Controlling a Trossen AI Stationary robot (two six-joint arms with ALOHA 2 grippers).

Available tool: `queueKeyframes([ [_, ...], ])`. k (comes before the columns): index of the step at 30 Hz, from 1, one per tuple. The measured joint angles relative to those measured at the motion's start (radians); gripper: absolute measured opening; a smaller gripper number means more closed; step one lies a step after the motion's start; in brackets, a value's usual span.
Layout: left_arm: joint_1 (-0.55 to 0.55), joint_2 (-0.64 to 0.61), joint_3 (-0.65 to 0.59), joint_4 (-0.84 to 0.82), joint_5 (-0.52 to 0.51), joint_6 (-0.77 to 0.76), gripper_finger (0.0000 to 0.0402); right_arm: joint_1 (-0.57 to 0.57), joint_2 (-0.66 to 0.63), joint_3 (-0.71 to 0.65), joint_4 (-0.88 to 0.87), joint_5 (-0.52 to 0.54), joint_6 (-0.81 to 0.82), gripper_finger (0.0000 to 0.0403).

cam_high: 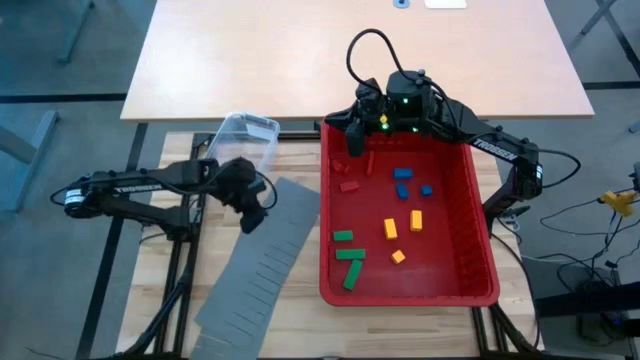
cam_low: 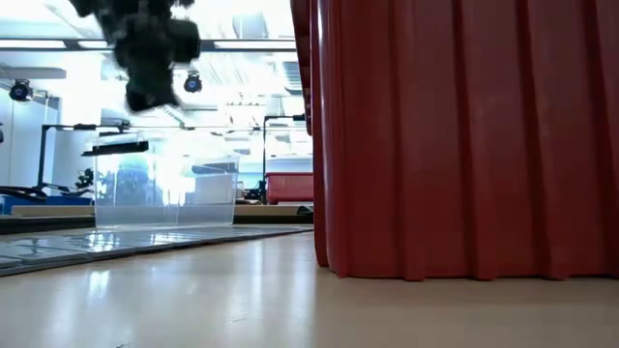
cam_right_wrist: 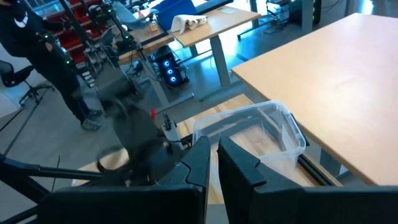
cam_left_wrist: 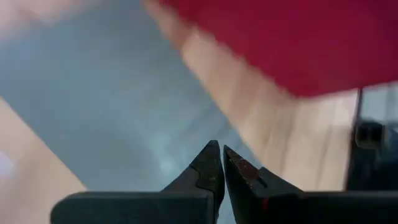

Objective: Sort blocks
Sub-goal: Put the transparent bin into the middle left of the table

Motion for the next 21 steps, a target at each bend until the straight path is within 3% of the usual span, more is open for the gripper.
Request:
queueKeyframes([
  [5,0.005,0.003,0.165,-0.183,-0.369,0.079,0.0,0.0,0.0,0.0,0.0,0.0,-0.001,0.0014],
  [7,0.031,0.01,0.203,-0.266,-0.439,0.124,0.0004,0.0,0.0,0.0,0.0,0.0,-0.001,0.0014],
  [11,0.126,0.028,0.216,-0.361,-0.377,0.134,0.0044,0.0,0.0,0.0,0.0,-0.001,-0.001,0.0014],
  [21,0.311,0.107,0.206,-0.323,-0.283,0.139,0.0227,0.0,0.0,0.0,-0.001,-0.001,-0.001,0.0014],
])
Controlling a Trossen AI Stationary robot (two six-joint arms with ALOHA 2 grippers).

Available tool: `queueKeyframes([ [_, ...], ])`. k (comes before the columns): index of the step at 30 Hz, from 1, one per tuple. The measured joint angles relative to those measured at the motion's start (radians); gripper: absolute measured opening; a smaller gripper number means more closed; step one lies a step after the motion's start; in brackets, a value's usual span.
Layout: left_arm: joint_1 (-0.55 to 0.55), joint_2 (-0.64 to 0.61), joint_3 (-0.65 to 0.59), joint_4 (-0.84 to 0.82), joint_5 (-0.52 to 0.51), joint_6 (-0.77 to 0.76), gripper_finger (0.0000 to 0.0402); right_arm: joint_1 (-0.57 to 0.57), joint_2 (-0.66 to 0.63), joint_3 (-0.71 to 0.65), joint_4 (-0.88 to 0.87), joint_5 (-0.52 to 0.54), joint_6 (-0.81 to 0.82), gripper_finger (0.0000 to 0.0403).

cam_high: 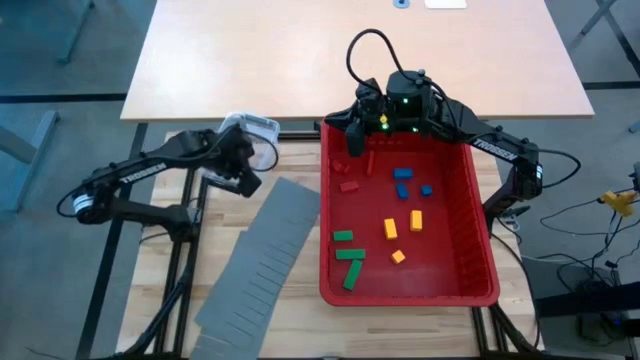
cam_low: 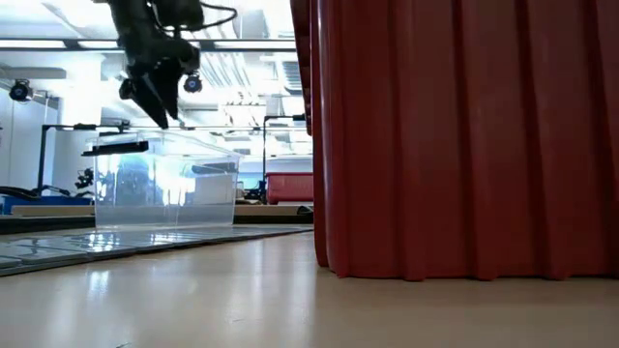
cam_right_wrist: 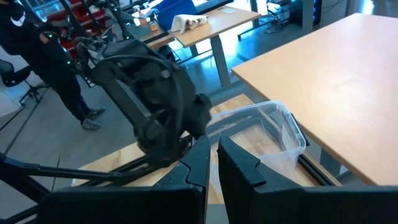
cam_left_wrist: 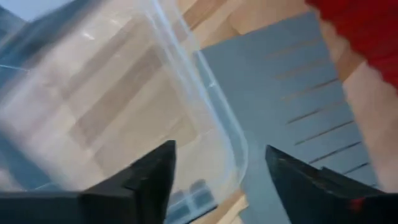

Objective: Sort blocks
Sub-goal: Put the transparent bin into the middle left of the table

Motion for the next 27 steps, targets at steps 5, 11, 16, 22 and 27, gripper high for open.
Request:
queueKeyframes([
  [5,0.032,0.094,0.002,0.003,0.04,-0.001,0.0267,0.0,0.0,0.0,-0.001,-0.001,0.0,0.0014],
  [11,0.031,0.204,0.002,0.019,0.041,-0.005,0.0252,0.0,0.0,0.0,-0.011,-0.008,-0.009,0.0014],
  [16,0.031,0.235,0.002,0.021,0.042,-0.013,0.0164,0.0,0.0,0.0,-0.02,-0.008,-0.025,0.0014],
  [22,0.032,0.202,0.002,-0.014,0.052,-0.056,0.0024,0.0,0.0,0.0,-0.036,-0.008,-0.052,0.0014],
  [27,0.033,0.147,0.006,-0.04,0.062,-0.076,0.002,0.0,0.0,0.0,-0.035,-0.008,-0.065,0.0014],
])
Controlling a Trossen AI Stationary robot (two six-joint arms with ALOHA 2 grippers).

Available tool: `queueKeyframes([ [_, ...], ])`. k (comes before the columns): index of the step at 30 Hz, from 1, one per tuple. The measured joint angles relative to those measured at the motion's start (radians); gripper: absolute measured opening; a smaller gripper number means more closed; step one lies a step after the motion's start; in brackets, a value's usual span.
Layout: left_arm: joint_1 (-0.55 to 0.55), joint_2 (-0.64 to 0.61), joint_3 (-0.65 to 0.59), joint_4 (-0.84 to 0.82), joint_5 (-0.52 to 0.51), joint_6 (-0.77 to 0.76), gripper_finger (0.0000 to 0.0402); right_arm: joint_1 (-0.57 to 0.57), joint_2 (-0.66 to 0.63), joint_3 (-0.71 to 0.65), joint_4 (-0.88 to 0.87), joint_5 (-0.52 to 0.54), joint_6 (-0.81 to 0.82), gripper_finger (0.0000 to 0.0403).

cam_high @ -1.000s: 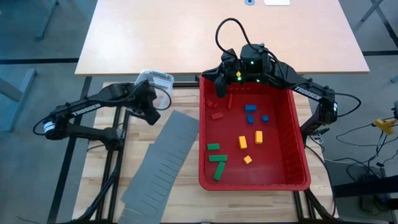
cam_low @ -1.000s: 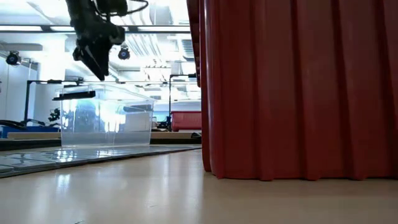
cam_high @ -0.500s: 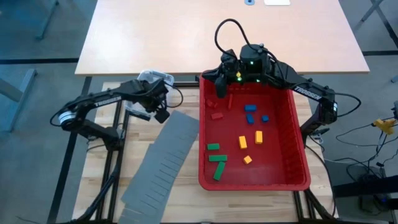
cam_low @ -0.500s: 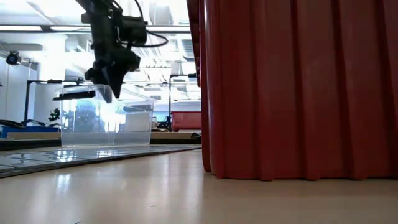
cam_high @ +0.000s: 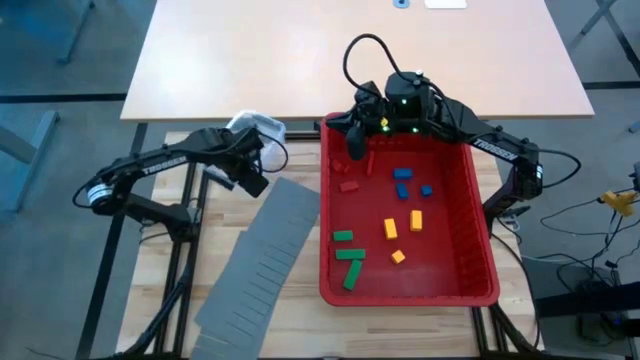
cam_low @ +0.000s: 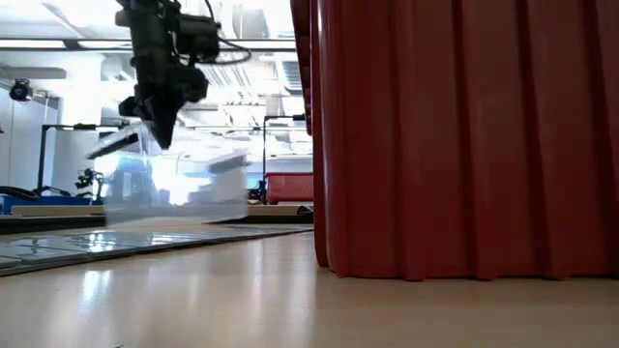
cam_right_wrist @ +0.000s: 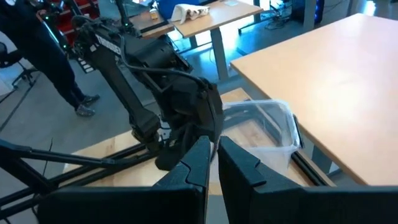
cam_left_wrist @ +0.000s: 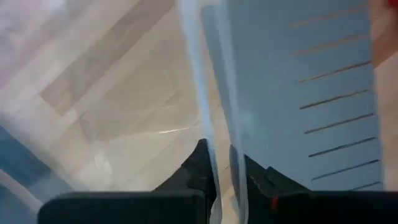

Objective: Sort blocks
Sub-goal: Put the transparent bin into the middle left of the table

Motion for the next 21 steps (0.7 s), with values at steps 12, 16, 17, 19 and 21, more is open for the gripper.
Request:
queueKeyframes([
  [12,-0.023,-0.151,0.176,-0.234,0.054,-0.114,0.0008,0.0,0.0,0.0,0.001,0.0,-0.004,0.0014],
  [16,-0.075,-0.187,0.196,-0.264,0.11,-0.17,0.0008,0.0,0.0,0.0,0.0,0.0,-0.004,0.0014],
  [17,-0.094,-0.192,0.196,-0.257,0.135,-0.189,0.0008,0.0,-0.001,0.0,0.001,0.0,-0.004,0.0014],
  [19,-0.15,-0.197,0.196,-0.245,0.169,-0.238,0.0008,0.0,-0.001,0.0,0.0,0.0,-0.004,0.0014],
  [21,-0.228,-0.196,0.194,-0.249,0.169,-0.292,0.0008,0.0,-0.001,0.0,-0.002,0.0,-0.004,0.0014],
])
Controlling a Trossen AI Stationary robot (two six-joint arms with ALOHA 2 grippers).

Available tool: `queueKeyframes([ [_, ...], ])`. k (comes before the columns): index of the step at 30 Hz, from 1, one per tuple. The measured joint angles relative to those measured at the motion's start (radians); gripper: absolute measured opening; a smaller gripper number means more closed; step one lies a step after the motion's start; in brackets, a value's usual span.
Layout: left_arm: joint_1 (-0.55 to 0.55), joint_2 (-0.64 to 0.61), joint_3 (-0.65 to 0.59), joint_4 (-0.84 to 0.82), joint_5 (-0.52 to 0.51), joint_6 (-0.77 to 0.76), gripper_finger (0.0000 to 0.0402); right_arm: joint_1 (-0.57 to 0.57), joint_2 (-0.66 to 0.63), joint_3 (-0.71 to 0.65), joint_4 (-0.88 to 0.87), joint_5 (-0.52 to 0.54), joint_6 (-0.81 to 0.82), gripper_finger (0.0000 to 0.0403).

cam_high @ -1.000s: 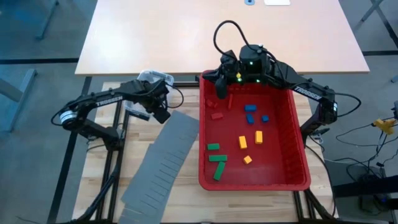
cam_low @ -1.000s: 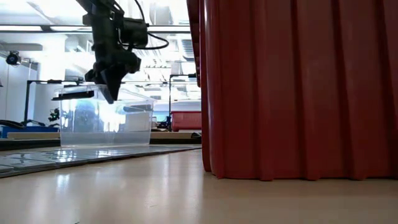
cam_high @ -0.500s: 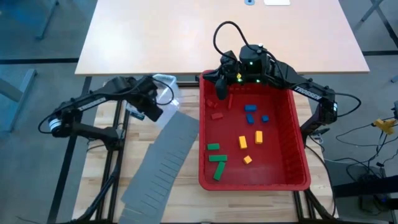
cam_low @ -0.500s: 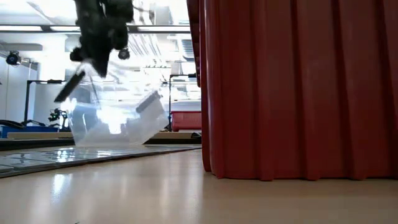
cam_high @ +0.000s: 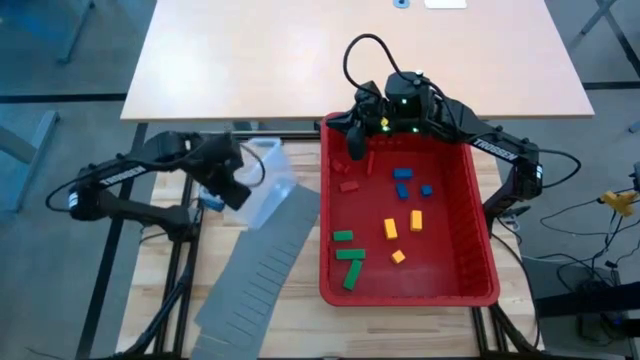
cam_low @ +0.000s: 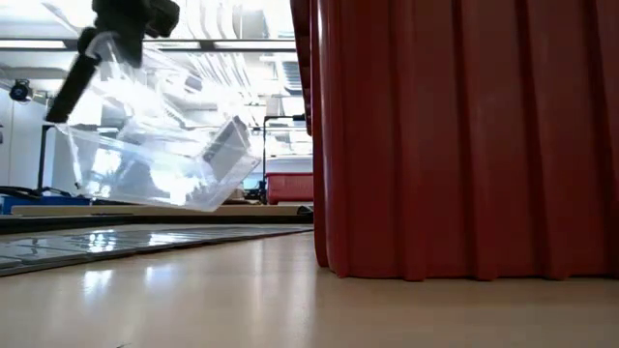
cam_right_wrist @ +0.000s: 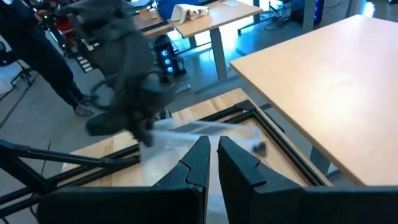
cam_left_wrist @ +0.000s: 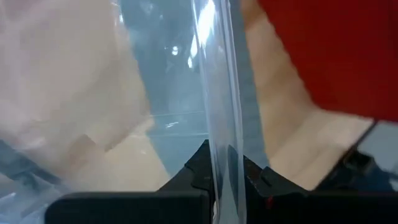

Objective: Sort blocks
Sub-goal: Put the transparent bin into the middle left of the table

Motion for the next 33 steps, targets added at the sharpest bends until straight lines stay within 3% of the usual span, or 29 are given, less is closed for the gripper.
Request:
queueKeyframes([
  [8,-0.363,0.006,-0.09,0.136,-0.169,-0.177,0.0008,0.0,-0.001,0.0,-0.005,0.0,-0.008,0.0014],
  [15,-0.565,0.005,-0.21,0.182,-0.233,-0.238,0.0008,0.002,-0.001,0.0,-0.034,0.0,-0.008,0.0014],
  [25,-0.741,0.011,-0.409,0.439,-0.304,0.027,0.0012,0.003,-0.003,0.0,-0.045,0.0,-0.007,0.0014],
  [33,-0.749,0.028,-0.425,0.435,-0.271,0.163,0.0013,0.002,-0.004,0.0,-0.055,0.0,0.001,0.0014],
])
